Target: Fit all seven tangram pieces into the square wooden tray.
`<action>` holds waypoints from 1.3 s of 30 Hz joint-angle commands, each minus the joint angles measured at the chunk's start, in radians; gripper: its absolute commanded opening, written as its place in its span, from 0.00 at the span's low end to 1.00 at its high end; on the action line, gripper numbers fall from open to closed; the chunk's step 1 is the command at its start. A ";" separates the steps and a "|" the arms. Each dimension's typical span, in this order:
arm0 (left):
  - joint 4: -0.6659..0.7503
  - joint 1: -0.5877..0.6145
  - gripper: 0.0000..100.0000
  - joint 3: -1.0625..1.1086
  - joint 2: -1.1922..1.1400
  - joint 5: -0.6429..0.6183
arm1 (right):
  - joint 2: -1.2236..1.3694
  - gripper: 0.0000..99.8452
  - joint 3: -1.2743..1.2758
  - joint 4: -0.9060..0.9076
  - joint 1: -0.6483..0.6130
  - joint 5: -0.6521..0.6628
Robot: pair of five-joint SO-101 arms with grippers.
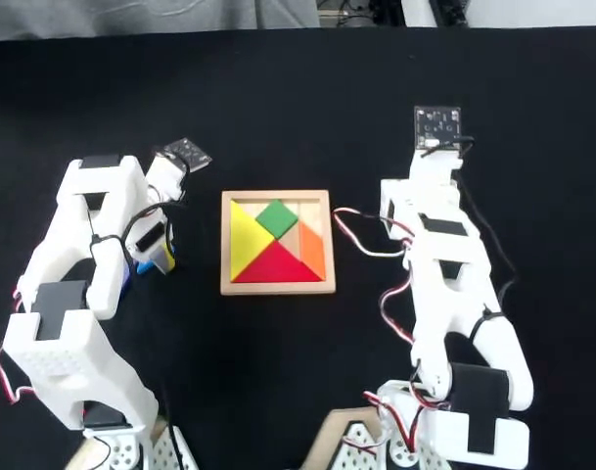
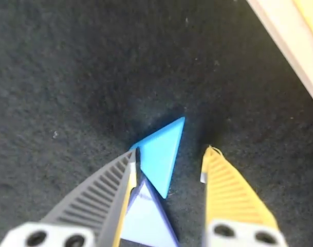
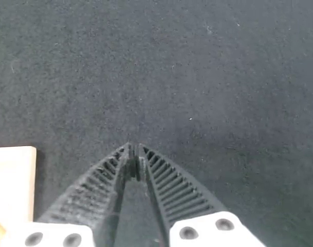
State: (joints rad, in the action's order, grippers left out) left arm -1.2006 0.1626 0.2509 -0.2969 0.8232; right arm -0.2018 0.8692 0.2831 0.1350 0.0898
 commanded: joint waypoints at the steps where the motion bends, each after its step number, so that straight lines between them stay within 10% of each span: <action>1: 0.006 0.015 0.21 0.005 0.031 0.009 | 0.005 0.01 -0.042 -0.018 -0.012 0.008; 32: -0.133 0.027 0.21 -0.188 -0.069 0.002 | 0.005 0.01 -0.044 -0.018 -0.012 0.008; 39: -0.138 0.056 0.21 -0.185 -0.075 -0.180 | 0.005 0.01 -0.044 -0.018 -0.014 0.008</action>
State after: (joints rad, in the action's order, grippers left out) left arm -1.3265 0.2025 0.1143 -0.3782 0.7403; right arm -0.2018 0.8692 0.2831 0.1335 0.0898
